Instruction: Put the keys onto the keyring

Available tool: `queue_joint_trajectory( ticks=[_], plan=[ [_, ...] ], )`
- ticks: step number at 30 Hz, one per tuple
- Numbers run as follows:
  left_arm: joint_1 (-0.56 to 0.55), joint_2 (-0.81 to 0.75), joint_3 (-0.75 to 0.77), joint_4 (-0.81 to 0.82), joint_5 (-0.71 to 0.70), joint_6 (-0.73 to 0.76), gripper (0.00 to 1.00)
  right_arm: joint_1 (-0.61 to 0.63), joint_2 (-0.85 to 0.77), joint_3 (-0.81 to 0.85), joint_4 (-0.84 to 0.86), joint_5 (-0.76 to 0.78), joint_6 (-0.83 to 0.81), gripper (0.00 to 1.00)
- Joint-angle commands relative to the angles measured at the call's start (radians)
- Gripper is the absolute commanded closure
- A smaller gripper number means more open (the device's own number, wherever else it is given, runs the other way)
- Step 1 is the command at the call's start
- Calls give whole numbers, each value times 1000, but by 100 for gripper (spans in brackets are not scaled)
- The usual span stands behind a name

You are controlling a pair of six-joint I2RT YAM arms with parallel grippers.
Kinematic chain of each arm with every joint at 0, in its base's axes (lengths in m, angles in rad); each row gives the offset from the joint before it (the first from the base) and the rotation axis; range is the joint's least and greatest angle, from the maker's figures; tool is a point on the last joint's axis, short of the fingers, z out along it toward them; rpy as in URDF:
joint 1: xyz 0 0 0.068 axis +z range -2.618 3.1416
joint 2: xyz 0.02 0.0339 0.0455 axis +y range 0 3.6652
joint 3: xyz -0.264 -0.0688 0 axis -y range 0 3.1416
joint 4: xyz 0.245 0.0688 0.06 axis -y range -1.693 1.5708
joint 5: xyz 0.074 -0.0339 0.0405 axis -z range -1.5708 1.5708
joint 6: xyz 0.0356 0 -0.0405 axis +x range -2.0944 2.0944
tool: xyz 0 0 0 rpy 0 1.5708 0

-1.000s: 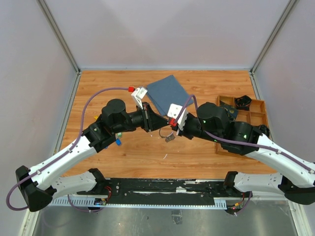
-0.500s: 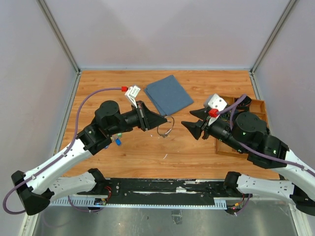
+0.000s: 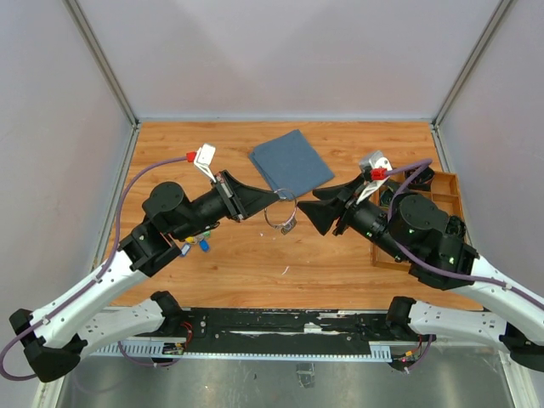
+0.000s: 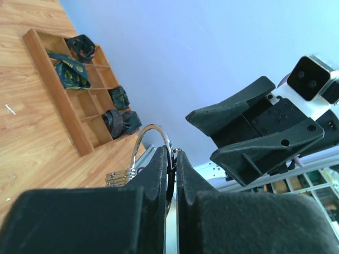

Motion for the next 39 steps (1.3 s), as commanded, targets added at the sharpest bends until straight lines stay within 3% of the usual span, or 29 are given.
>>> queue_joint_trajectory(
  ticks=[1,6,13,39],
  plan=[
    [-5,-28,-3,55,-61,-86,100,2,-14,-19,157,-73,-6,50],
    [-5,-30,-11,60,-51,-118,99,2,-19,-46,211,-269,-223,51],
    [-5,-29,-13,82,-11,-119,100,2,-17,-42,144,-282,-430,58],
    [-5,-46,-30,109,19,-85,99,0,75,-6,157,-315,-543,70]
  ],
)
